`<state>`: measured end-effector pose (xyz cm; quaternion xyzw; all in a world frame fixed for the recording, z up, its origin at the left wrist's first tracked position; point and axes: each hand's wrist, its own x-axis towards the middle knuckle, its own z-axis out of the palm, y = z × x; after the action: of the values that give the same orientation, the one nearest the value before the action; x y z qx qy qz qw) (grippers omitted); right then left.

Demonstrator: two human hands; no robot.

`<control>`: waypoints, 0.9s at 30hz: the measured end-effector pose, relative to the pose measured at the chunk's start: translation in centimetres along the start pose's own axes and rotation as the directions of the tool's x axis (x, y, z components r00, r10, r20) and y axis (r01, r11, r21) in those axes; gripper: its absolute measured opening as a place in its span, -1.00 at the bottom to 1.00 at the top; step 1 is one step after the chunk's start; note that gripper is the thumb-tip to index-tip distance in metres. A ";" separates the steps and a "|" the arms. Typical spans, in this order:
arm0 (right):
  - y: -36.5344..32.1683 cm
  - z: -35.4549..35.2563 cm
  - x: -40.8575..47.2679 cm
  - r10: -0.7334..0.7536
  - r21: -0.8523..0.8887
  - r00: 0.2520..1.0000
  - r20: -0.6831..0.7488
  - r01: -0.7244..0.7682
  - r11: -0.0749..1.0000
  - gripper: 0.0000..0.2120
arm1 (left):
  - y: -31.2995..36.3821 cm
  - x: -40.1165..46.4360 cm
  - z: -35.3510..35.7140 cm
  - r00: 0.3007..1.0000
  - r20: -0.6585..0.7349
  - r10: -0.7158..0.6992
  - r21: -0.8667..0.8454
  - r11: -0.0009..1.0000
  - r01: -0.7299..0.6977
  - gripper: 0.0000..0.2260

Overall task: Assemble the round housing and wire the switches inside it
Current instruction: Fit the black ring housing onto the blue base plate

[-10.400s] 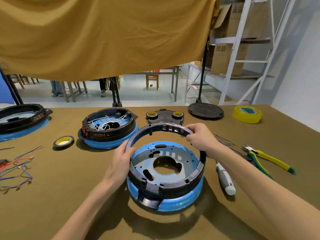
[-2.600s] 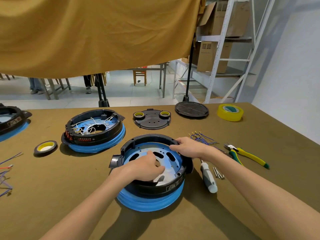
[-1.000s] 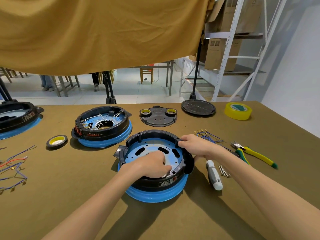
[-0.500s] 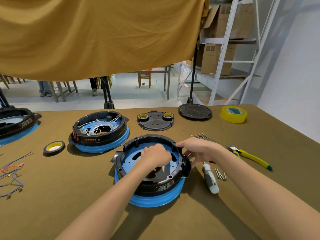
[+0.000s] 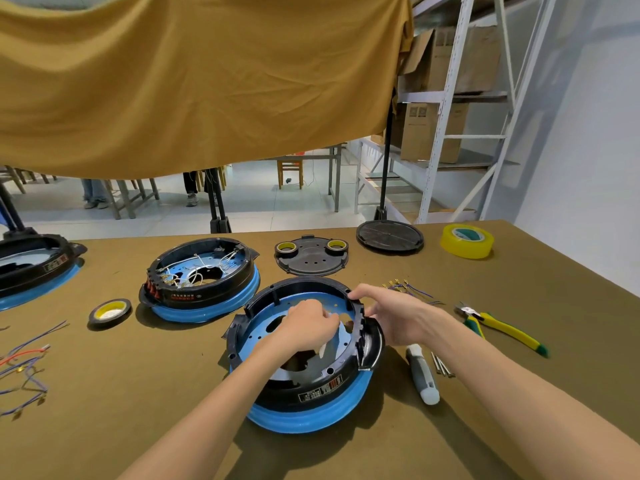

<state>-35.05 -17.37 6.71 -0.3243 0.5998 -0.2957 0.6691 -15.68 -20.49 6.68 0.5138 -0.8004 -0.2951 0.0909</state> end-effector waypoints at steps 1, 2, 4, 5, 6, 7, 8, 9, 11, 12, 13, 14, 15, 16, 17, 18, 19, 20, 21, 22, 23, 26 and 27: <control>0.1 0.3 0.0 -0.031 0.038 0.999 -0.016 0.032 0.999 -0.31 | -0.1 0.0 -0.1 1.000 -0.006 0.004 -0.017 1.000 -0.004 -0.58; 0.1 0.5 0.0 -0.068 0.069 0.997 -0.039 0.071 0.995 -0.34 | 0.0 -0.1 -0.3 1.000 -0.016 0.013 -0.039 0.999 -0.014 -0.60; -0.4 0.9 -0.3 -0.151 0.085 0.981 -0.119 0.161 0.983 -0.41 | 0.0 -0.2 -0.8 0.997 -0.054 0.052 -0.087 0.995 -0.057 -0.71; -0.9 1.0 -0.6 -0.200 0.063 0.965 -0.171 0.214 0.975 -0.43 | 0.1 -0.3 -1.4 0.993 -0.095 0.076 -0.130 0.988 -0.089 -0.77; -1.5 1.1 -1.0 -0.257 0.016 0.940 -0.225 0.267 0.963 -0.44 | 0.3 -0.5 -2.0 0.984 -0.147 0.096 -0.192 0.974 -0.123 -0.79; -2.2 1.2 -1.4 -0.321 -0.048 0.906 -0.276 0.321 0.946 -0.44 | 0.5 -0.8 -2.9 0.974 -0.200 0.107 -0.272 0.949 -0.160 -0.78; -2.9 1.4 -1.9 -0.394 -0.110 0.863 -0.316 0.379 0.919 -0.42 | 0.8 -1.2 -3.7 0.966 -0.236 0.106 -0.370 0.909 -0.190 -0.80; -3.6 1.7 -2.4 -0.472 -0.171 0.813 -0.341 0.440 0.882 -0.39 | 1.1 -1.5 -4.5 0.963 -0.254 0.090 -0.484 0.850 -0.208 -0.83; -4.8 2.5 -3.5 -0.618 -0.301 0.700 -0.357 0.540 0.786 -0.39 | 1.7 -2.2 -5.8 0.977 -0.207 0.043 -0.708 0.683 -0.180 -0.81; -5.1 3.0 -4.0 -0.679 -0.365 0.640 -0.359 0.573 0.733 -0.44 | 2.1 -2.6 -6.2 0.987 -0.158 0.036 -0.792 0.592 -0.149 -0.80; -5.3 3.6 -4.4 -0.733 -0.428 0.579 -0.357 0.596 0.679 -0.48 | 2.4 -3.0 -6.5 0.992 -0.117 0.045 -0.850 0.512 -0.124 -0.78; -5.3 4.3 -4.7 -0.783 -0.492 0.517 -0.346 0.611 0.621 -0.49 | 2.5 -3.3 -6.7 0.994 -0.091 0.059 -0.887 0.448 -0.108 -0.76; -5.2 5.1 -4.8 -0.837 -0.557 0.450 -0.313 0.627 0.545 -0.47 | 2.6 -3.6 -6.9 0.994 -0.077 0.071 -0.917 0.386 -0.099 -0.75; -4.9 5.8 -4.9 -0.888 -0.617 0.386 -0.251 0.643 0.454 -0.42 | 2.5 -3.8 -7.0 0.995 -0.071 0.075 -0.940 0.328 -0.092 -0.73; -4.5 6.3 -4.8 -0.927 -0.670 0.333 -0.176 0.649 0.360 -0.37 | 2.3 -4.2 -7.1 0.995 -0.063 0.071 -0.957 0.277 -0.080 -0.72; -4.1 6.8 -4.8 -0.951 -0.729 0.290 -0.104 0.628 0.271 -0.32 | 1.9 -4.5 -7.1 0.997 -0.048 0.062 -0.967 0.249 -0.062 -0.70; -3.6 7.1 -4.8 -0.966 -0.793 0.256 -0.046 0.579 0.191 -0.28 | 1.4 -4.9 -7.1 0.998 -0.021 0.055 -0.970 0.241 -0.034 -0.70; -3.2 7.2 -4.8 -0.974 -0.849 0.229 -0.001 0.515 0.122 -0.24 | 0.8 -5.3 -6.8 0.998 0.010 0.056 -0.967 0.256 -0.005 -0.70; -2.7 7.3 -4.7 -0.977 -0.883 0.209 0.036 0.464 0.066 -0.21 | 0.2 -5.6 -6.4 0.997 0.037 0.063 -0.958 0.287 0.018 -0.70; -2.1 7.5 -4.6 -0.978 -0.900 0.196 0.070 0.436 0.023 -0.19 | -0.4 -5.9 -6.0 0.996 0.055 0.065 -0.948 0.318 0.031 -0.71; -1.6 7.7 -4.5 -0.977 -0.906 0.188 0.100 0.422 -0.012 -0.18 | -1.0 -6.2 -5.5 0.996 0.061 0.059 -0.942 0.335 0.038 -0.71; -0.7 8.4 -4.4 -0.975 -0.906 0.173 0.140 0.419 -0.056 -0.19 | -2.2 -6.8 -4.6 0.998 0.029 0.062 -0.949 0.314 0.008 -0.71; -0.7 8.4 -4.4 -0.979 -0.895 0.168 0.115 0.445 -0.029 -0.20 | -2.3 -7.0 -4.6 0.995 0.011 0.096 -0.950 0.311 -0.019 -0.72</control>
<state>-27.15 -13.63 10.55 -0.7466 0.5248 -0.4021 -0.0738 -8.66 -16.84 10.19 0.3245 -0.4958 -0.7212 0.3588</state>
